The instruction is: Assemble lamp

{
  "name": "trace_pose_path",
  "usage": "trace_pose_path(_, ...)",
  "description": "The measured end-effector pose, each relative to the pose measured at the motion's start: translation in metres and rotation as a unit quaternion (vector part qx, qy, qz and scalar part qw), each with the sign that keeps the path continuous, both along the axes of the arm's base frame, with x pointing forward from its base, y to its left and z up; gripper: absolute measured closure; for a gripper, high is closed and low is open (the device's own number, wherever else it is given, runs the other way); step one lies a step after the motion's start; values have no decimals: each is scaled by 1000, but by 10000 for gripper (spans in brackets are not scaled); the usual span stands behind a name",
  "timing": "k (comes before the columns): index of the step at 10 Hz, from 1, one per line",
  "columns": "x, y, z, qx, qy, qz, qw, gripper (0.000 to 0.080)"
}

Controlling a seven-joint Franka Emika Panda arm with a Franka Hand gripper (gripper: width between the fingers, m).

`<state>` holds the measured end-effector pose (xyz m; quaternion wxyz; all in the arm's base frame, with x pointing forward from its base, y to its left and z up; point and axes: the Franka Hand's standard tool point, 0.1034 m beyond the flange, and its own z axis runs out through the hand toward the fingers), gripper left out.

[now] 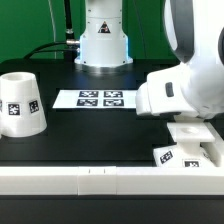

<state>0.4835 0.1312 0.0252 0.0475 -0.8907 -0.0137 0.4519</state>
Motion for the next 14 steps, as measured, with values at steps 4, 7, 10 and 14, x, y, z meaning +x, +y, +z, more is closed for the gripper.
trace_pose_path(4, -4, 3, -11, -2, -4, 1, 1000, 101)
trace_pose_path(7, -6, 4, -17, -1, -6, 1, 1000, 101)
trace_pose_path(10, -6, 4, -16, -1, -6, 1, 1000, 224)
trace_pose_path(14, -1, 0, -5, 15, -14, 12, 1000, 224)
